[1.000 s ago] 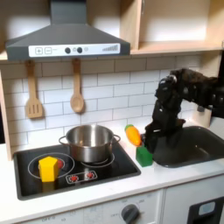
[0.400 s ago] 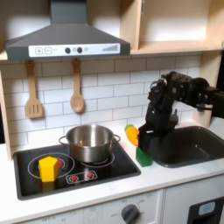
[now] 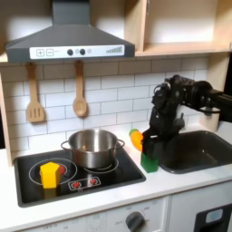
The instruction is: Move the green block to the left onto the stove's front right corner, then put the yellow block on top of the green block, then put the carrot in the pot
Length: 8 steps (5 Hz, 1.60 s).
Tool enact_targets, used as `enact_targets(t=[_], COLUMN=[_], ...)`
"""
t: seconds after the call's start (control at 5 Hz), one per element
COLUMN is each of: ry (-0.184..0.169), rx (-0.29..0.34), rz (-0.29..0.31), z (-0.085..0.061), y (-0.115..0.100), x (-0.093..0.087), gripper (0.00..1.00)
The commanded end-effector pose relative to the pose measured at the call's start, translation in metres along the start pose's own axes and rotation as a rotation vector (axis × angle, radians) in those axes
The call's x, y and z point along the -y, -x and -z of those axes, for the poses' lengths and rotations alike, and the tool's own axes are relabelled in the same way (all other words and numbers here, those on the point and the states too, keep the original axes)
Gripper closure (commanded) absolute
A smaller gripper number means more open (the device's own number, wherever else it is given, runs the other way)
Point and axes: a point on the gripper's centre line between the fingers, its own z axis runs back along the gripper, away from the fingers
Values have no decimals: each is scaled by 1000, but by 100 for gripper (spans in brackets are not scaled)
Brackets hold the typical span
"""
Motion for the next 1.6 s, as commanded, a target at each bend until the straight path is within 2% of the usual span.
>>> enact_targets(t=[0.0,0.6,0.8,1.0,1.2,1.4], ry=[0,1,-5,2,11,6], rx=[0,0,4,35,17,3], rz=[0,0,2,-1,2,5], z=[0,0,8,7,17,25], y=[0,0,-2,-13,-15,-19], x=[0,0,1,4,8,10], gripper=[0,0,0,0,0,0])
